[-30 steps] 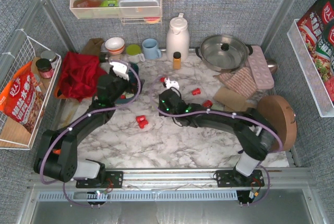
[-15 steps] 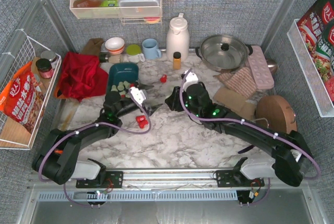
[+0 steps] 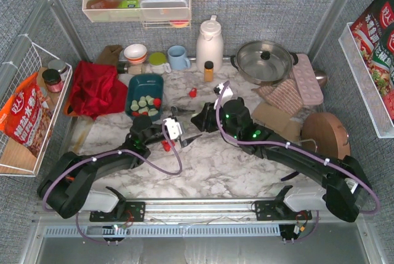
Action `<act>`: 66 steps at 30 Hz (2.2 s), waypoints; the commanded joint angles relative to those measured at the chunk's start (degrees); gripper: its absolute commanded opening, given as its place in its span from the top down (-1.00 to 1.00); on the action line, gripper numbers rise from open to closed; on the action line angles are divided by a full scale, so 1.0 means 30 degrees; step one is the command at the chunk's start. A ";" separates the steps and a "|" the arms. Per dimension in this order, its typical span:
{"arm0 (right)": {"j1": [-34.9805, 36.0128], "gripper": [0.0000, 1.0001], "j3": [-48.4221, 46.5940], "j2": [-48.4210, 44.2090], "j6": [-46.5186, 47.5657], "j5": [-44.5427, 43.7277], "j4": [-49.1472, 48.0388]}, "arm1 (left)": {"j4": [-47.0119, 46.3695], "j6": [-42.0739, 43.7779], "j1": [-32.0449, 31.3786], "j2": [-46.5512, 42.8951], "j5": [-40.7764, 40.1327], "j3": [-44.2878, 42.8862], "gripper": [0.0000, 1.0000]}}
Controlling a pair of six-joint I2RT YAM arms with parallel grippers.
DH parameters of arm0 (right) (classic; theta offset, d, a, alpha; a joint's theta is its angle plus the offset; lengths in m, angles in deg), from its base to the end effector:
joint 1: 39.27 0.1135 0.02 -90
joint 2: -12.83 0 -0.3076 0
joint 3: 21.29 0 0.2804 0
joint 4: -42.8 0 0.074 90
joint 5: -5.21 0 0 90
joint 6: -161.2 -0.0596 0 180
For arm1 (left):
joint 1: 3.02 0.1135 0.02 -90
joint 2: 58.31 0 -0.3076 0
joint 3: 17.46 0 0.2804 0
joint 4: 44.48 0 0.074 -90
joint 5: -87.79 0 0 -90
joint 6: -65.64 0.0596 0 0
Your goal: Mix the coffee capsules in the storage basket
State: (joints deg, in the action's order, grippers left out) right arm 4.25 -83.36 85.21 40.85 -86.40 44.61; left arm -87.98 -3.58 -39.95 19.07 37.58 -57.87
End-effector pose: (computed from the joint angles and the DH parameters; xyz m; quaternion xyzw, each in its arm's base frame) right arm 0.2429 0.2283 0.3284 -0.0804 0.7736 0.3689 0.5089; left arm 0.2136 -0.2082 0.2587 0.5245 0.4257 -0.3229 0.6629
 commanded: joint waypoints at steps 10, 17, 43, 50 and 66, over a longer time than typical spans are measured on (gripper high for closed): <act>0.0037 0.30 0.0164 0.0801 -0.1500 0.1539 -0.2109 | -0.2559 0.1105 -0.0641 0.0192 -0.2058 0.0474 -0.41; 0.0022 0.11 0.0077 0.0680 -0.1530 0.1152 -0.1728 | -0.2680 0.1592 -0.0699 0.0359 -0.1904 0.0452 0.08; -0.0505 -0.31 0.0208 -0.3154 0.1827 -0.3436 0.3856 | -0.0922 -0.6283 0.8537 0.5700 -0.9432 -0.4166 0.22; -0.0467 -0.33 -0.0307 0.0569 0.1618 -0.1891 0.2994 | -0.0901 -0.8053 1.1164 0.6696 -0.8678 -0.4550 -0.20; -0.0227 -0.37 -0.8567 1.2650 0.5536 -0.0340 0.3383 | -0.0910 -0.9074 1.1303 0.5829 -0.7624 -0.4483 -0.98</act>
State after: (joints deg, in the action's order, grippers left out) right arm 3.29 -104.21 119.09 52.08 -87.45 53.31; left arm -89.09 -29.35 -6.18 38.09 13.80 -71.42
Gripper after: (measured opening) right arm 0.697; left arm 0.990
